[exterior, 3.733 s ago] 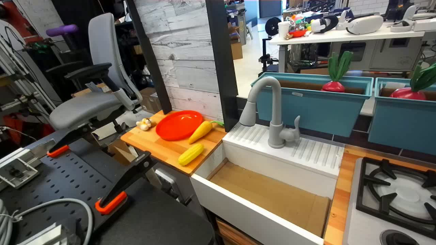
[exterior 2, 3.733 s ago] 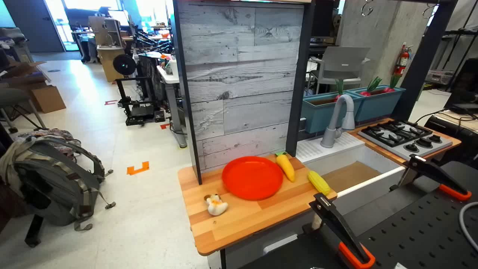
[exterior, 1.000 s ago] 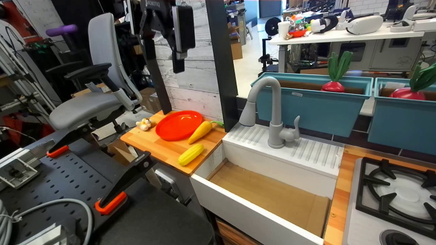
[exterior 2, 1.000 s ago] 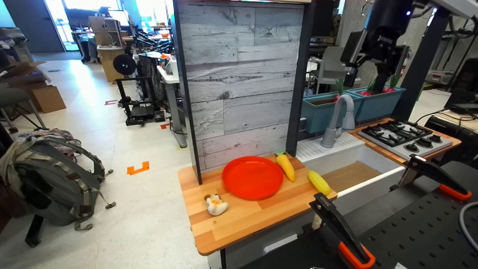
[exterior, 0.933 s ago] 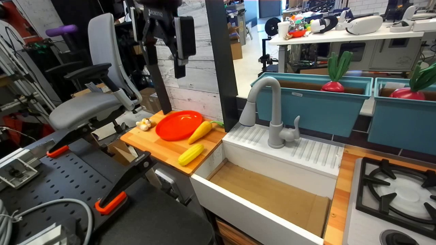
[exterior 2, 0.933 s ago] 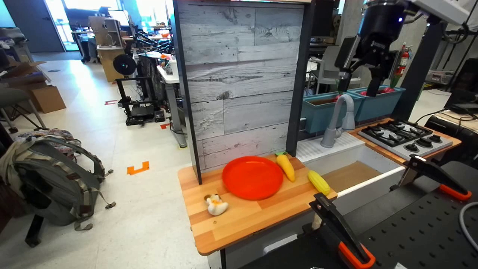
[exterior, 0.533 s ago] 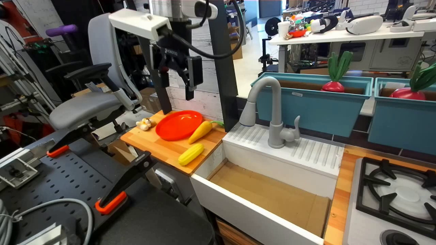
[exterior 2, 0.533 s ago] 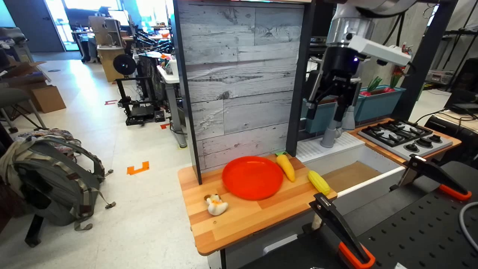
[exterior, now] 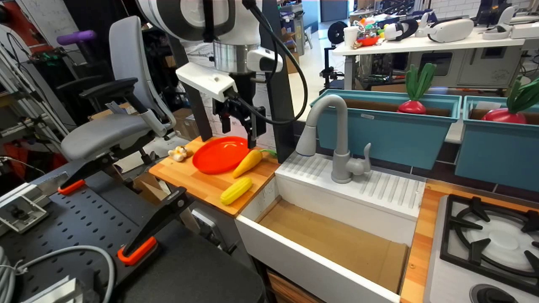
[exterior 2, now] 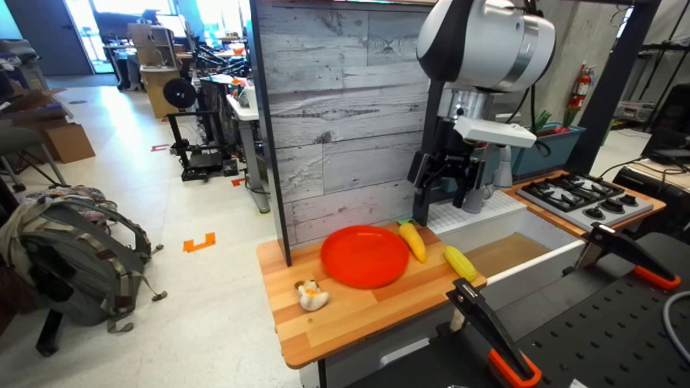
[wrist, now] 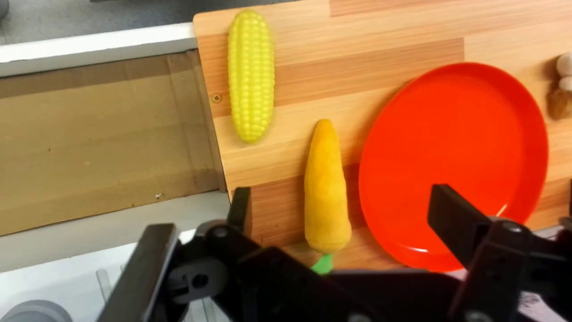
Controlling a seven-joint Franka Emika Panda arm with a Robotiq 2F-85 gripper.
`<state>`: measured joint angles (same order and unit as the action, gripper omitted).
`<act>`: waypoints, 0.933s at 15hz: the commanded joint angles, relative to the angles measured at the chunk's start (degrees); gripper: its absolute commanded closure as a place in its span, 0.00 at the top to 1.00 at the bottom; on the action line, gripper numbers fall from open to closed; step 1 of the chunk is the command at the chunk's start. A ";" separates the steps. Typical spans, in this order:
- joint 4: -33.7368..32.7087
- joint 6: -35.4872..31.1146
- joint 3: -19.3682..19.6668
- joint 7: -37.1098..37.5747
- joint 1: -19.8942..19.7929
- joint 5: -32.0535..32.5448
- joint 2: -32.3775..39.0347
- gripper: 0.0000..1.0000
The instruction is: Pick up the carrot plush toy from the counter and put it on the plate
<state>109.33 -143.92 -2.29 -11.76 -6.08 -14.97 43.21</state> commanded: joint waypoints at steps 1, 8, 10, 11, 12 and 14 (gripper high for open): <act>-5.40 -1.98 -0.20 3.71 0.89 1.95 5.64 1.00; -6.00 -9.06 0.24 7.85 2.08 3.01 9.03 1.00; -5.90 -10.97 0.07 8.40 1.84 3.31 9.43 1.00; -6.07 -11.69 0.07 8.90 1.86 3.41 9.73 1.00; -6.12 -12.42 0.16 9.41 1.99 3.50 9.96 1.00; -6.06 -14.30 0.27 10.12 2.31 3.66 10.52 1.00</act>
<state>104.32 -155.08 -2.28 -3.91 -4.57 -12.71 52.13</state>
